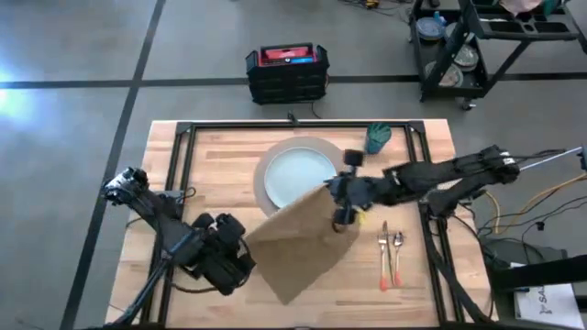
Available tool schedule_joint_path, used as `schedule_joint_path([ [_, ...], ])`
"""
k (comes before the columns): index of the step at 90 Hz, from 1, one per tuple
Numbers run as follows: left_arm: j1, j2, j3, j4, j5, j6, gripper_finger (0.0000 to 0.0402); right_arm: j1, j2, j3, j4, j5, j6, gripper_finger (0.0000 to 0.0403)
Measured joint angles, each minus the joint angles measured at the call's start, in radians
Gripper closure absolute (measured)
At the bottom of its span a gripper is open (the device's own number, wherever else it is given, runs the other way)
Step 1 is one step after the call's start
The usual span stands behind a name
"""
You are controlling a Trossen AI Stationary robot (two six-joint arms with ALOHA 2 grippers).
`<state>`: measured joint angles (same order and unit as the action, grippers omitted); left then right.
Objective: Set table place
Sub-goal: Fold the brown table napkin
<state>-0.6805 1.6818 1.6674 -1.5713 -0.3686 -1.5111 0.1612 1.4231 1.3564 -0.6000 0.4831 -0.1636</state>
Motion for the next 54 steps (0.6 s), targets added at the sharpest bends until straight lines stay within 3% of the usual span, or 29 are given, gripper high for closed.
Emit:
schedule_joint_path([
  [18, 0.016, -0.029, -0.121, 0.000, -0.006, -0.063, 0.0402, -0.136, 0.119, -0.007, 0.134, -0.019, -0.178, 0.0403],
  [29, 0.030, -0.051, -0.175, -0.001, -0.051, -0.098, 0.0402, -0.184, 0.205, -0.003, 0.110, -0.087, -0.204, 0.0400],
  [38, 0.041, -0.082, -0.224, 0.000, -0.121, -0.118, 0.0402, -0.188, 0.247, -0.003, 0.040, -0.108, -0.207, 0.0375],
  [54, 0.089, -0.137, -0.322, 0.000, -0.223, -0.167, 0.0402, -0.185, 0.246, -0.003, 0.000, 0.090, -0.208, 0.0287],
])
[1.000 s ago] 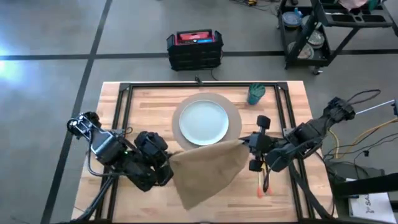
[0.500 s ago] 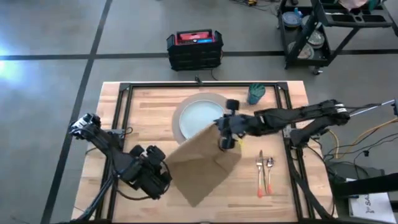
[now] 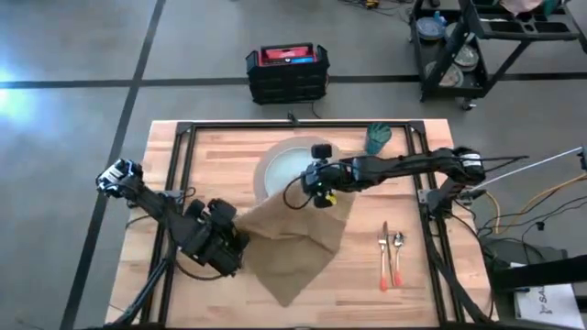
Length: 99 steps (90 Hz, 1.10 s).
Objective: Set table place
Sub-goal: Fold the brown table napkin
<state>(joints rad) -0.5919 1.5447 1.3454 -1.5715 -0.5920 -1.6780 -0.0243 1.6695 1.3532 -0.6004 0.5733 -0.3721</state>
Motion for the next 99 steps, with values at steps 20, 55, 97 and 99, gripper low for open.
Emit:
schedule_joint_path([
  [20, 0.041, -0.042, -0.142, 0.012, 0.050, -0.066, 0.0402, 0.040, -0.149, -0.006, -0.066, -0.405, 0.283, 0.0216],
  [55, -0.019, -0.040, -0.243, 0.341, 0.414, -0.040, 0.0402, 0.225, -0.188, -0.230, 0.152, -0.637, 0.534, 0.0270],
  [97, 0.030, -0.044, -0.084, 0.161, 0.028, 0.061, 0.0402, 0.222, -0.037, -0.413, 0.417, -0.652, 0.584, 0.0353],
  [99, 0.032, -0.044, -0.078, 0.150, 0.027, 0.062, 0.0402, 0.223, -0.029, -0.414, 0.419, -0.652, 0.584, 0.0357],
])
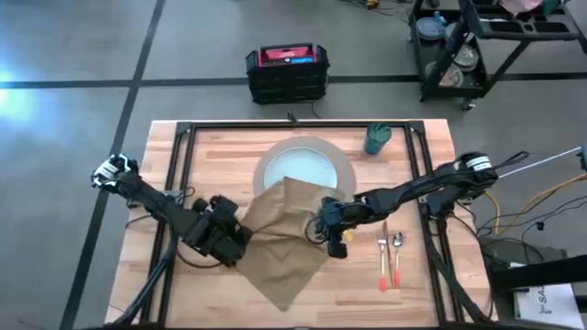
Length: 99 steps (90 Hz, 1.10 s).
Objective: Set table place
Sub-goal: Fold the brown table napkin
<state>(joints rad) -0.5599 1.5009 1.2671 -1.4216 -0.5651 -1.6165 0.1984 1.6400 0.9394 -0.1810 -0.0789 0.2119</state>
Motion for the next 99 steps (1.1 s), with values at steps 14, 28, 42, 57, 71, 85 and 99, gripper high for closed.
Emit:
schedule_joint_path([
  [14, 0.008, 0.000, 0.009, -0.049, -0.001, 0.000, 0.0402, 0.013, 0.020, 0.003, 0.014, -0.007, 0.033, 0.0376],
  [28, 0.009, 0.000, -0.025, -0.060, -0.001, 0.000, 0.0402, 0.056, 0.019, 0.002, 0.086, -0.008, 0.097, 0.0395],
  [42, 0.008, 0.004, -0.072, -0.053, 0.006, -0.016, 0.0402, 0.109, 0.034, 0.003, 0.179, -0.004, 0.145, 0.0401],
  [57, 0.008, 0.013, -0.120, -0.035, 0.006, -0.043, 0.0402, 0.130, 0.120, 0.003, 0.335, 0.027, 0.205, 0.0403],
  [71, 0.008, 0.017, -0.149, 0.001, 0.006, -0.044, 0.0402, 0.147, 0.240, 0.045, 0.450, 0.026, 0.259, 0.0403],
  [85, 0.008, 0.017, -0.152, 0.020, 0.007, -0.041, 0.0402, 0.181, 0.364, 0.142, 0.430, 0.026, 0.299, 0.0403],
  [99, -0.001, 0.017, -0.152, 0.037, 0.022, -0.014, 0.0402, 0.231, 0.443, 0.234, 0.294, 0.057, 0.356, 0.0403],
])
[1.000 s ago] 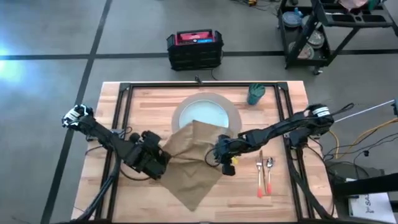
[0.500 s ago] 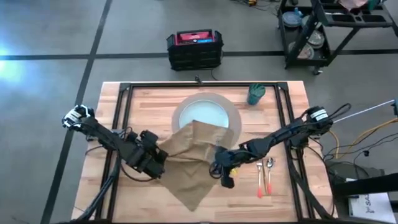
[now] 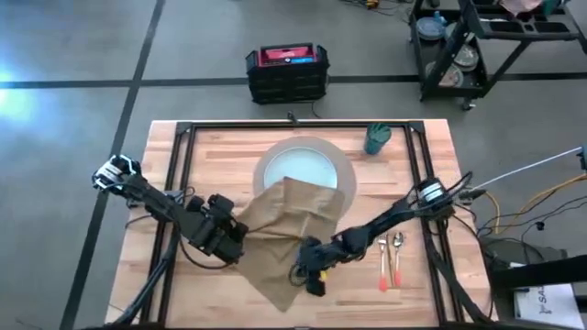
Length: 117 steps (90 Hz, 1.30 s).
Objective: Set table place
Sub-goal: Fold the brown table napkin
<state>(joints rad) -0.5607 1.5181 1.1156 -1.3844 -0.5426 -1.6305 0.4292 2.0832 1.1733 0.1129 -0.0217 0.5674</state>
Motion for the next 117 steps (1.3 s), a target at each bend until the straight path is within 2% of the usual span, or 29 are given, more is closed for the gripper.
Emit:
schedule_joint_path([
  [23, -0.038, 0.000, -0.004, 0.034, 0.185, 0.020, 0.0402, 0.141, -0.009, 0.024, -0.219, 0.140, 0.185, 0.0403],
  [44, -0.159, 0.014, -0.006, 0.115, 0.195, -0.117, 0.0402, 0.247, -0.095, 0.015, -0.589, 0.305, 0.389, 0.0403],
  [60, -0.257, 0.072, -0.006, 0.273, 0.196, -0.198, 0.0402, 0.284, -0.166, 0.007, -0.812, 0.347, 0.514, 0.0403],
  [75, -0.299, 0.146, -0.006, 0.415, 0.191, -0.208, 0.0402, 0.340, -0.226, 0.011, -0.784, 0.382, 0.549, 0.0403],
  [93, -0.274, 0.192, -0.006, 0.365, 0.097, -0.203, 0.0402, 0.342, -0.240, 0.011, -0.739, 0.457, 0.482, 0.0398],
  [105, -0.244, 0.189, -0.006, 0.326, 0.022, -0.177, 0.0402, 0.327, -0.259, 0.013, -0.759, 0.523, 0.449, 0.0372],
  [117, -0.224, 0.164, -0.006, 0.322, -0.045, -0.138, 0.0402, 0.320, -0.300, 0.013, -0.812, 0.575, 0.443, 0.0328],
])
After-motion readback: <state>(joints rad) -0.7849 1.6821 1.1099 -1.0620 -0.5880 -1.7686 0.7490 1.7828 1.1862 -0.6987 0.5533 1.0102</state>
